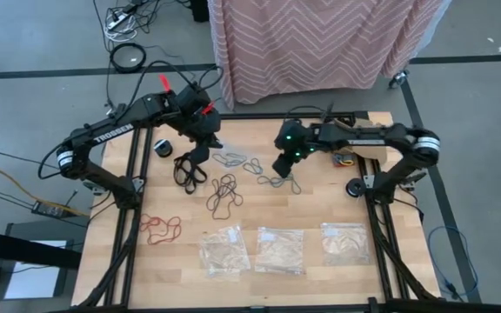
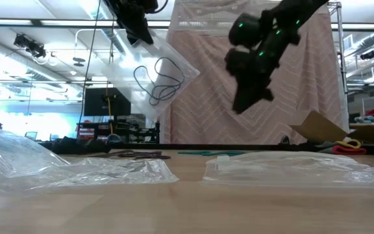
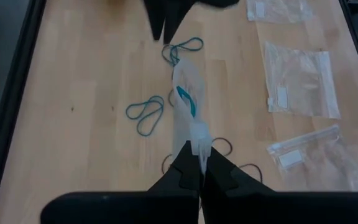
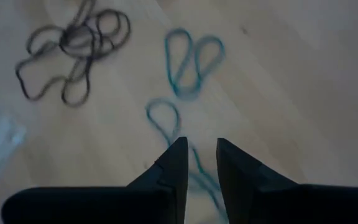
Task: Sort rubber bands
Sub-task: Put the blue rubber band into the top transparent zip bag
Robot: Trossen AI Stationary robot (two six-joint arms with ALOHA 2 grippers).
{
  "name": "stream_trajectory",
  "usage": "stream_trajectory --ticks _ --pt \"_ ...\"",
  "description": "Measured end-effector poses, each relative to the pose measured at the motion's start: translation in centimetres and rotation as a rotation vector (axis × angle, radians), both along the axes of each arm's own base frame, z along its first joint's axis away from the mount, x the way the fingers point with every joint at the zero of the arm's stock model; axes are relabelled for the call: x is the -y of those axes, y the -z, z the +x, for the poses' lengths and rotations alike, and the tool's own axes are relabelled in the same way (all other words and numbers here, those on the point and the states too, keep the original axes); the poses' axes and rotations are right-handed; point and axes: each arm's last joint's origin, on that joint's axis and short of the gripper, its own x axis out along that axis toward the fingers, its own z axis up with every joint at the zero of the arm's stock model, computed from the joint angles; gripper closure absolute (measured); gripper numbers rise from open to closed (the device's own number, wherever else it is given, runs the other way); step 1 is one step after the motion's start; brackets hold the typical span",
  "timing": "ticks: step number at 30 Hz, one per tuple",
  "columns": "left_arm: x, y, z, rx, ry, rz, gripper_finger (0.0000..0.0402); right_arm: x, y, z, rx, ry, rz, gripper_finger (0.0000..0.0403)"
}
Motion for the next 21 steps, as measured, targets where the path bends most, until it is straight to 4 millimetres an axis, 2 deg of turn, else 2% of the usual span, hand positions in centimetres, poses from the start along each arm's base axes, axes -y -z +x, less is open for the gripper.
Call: stream_trajectory --ticks 3,8,13,17,21 --pt "0.2 -0.3 -0.4 0.003 0.001 0.0 0.0402 1.1 1.9 1.6 0.034 -0.009 0.04 0.0333" --pt "0.5 -1.0 -1.1 0.023 0.0 0.009 0.0402 2.4 4.7 3.8 -0.013 -0.003 0.073 0.0333" --pt "0.8 -1.3 -1.9 0.01 -0.015 0.01 0.0402 3.3 5.7 5.9 0.017 -0.012 0.061 0.0333" --pt "1.0 -1.4 -2.4 -0.012 -0.023 0.011 0.0402 3.4 6.8 6.8 0.0 -0.03 0.078 0.0332" --pt "1.1 -1.4 -2.9 -0.036 -0.042 0.026 0.0402 2.7 8.3 7.1 -0.065 -0.031 0.09 0.0332"
